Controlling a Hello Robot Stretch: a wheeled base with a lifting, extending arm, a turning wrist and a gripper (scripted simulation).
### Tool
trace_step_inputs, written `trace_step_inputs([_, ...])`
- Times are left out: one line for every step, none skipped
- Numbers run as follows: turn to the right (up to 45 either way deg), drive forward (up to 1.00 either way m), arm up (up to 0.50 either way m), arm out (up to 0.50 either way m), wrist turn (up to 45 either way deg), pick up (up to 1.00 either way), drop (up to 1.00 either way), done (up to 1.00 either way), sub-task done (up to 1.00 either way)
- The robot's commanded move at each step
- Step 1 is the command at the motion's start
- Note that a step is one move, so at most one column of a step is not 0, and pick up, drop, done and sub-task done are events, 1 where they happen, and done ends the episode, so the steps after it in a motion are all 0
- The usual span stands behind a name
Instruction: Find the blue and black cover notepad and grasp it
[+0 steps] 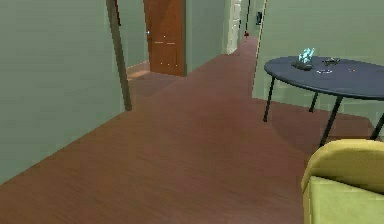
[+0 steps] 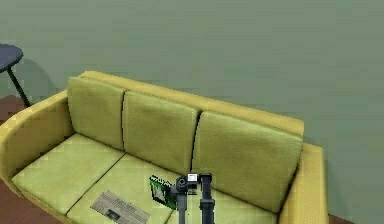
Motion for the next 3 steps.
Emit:
trace_step_inputs([0.0,0.0,0.0,0.0,45.0,0.0,0.0,0.0,0.0])
trace_step_inputs([0.0,0.0,0.0,0.0,45.0,0.0,0.0,0.0,0.0])
trace_step_inputs([0.0,0.0,0.0,0.0,45.0,0.0,0.0,0.0,0.0])
